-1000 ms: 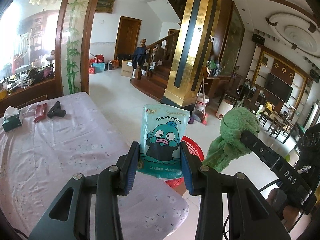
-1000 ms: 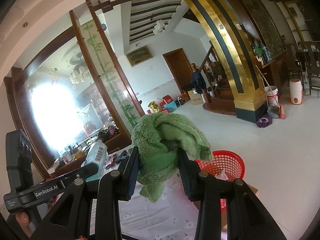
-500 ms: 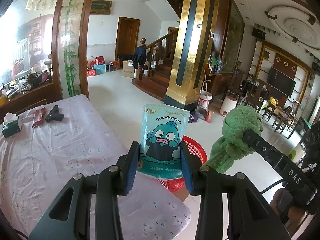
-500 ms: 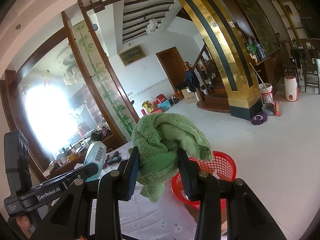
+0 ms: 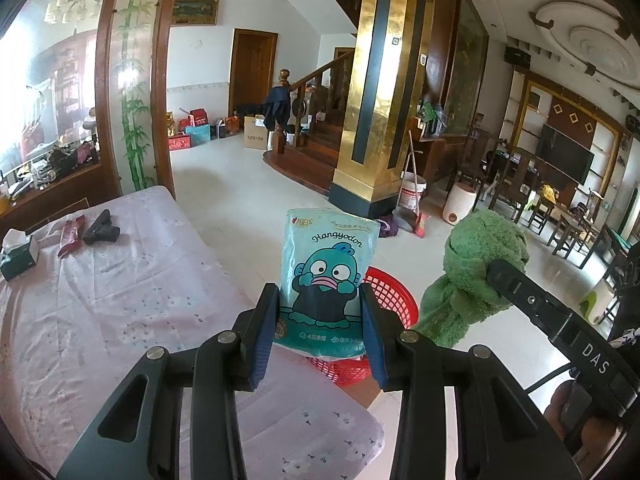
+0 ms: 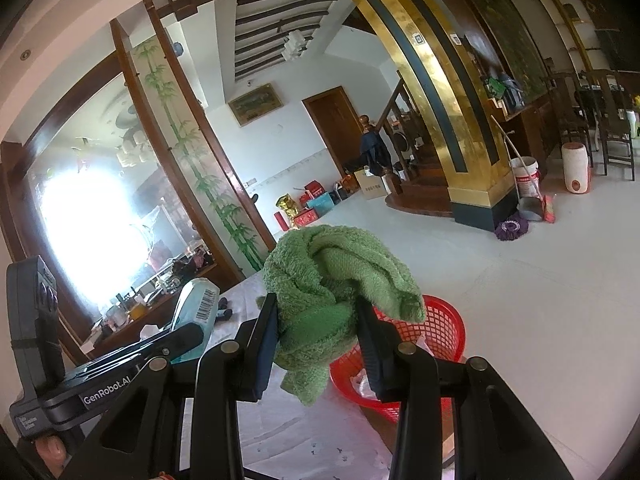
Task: Collect trash
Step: 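Carry the teal packet with the left tool while the right tool carries the green towel to the basket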
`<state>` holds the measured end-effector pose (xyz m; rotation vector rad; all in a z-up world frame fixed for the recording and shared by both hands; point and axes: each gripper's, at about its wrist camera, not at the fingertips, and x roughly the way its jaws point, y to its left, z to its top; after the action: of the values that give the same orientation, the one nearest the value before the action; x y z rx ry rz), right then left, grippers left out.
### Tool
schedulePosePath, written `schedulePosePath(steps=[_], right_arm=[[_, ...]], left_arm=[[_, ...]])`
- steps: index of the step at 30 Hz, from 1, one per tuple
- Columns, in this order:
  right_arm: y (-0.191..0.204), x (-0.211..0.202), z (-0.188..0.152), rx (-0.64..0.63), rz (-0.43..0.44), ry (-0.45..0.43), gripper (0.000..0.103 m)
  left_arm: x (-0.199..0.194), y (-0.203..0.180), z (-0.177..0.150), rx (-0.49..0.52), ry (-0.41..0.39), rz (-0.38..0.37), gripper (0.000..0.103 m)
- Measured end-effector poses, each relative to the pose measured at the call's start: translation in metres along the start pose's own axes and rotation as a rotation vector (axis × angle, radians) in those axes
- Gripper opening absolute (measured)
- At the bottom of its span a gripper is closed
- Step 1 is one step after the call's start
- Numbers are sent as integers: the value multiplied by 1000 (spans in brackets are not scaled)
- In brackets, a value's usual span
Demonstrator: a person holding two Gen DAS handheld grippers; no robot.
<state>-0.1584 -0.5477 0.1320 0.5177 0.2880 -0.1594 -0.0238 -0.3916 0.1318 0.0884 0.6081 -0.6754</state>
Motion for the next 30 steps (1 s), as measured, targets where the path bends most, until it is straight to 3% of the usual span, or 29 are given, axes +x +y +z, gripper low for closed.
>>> schedulePosePath(steps=[12,30], right_arm=[[-17,20,-2,31,-33,17,40],[-51,49,-8,71,-61,70,41]], left_arm=[[31,3,2,1,26,-84,38],[79,-4,2,-7,113,-99,38]])
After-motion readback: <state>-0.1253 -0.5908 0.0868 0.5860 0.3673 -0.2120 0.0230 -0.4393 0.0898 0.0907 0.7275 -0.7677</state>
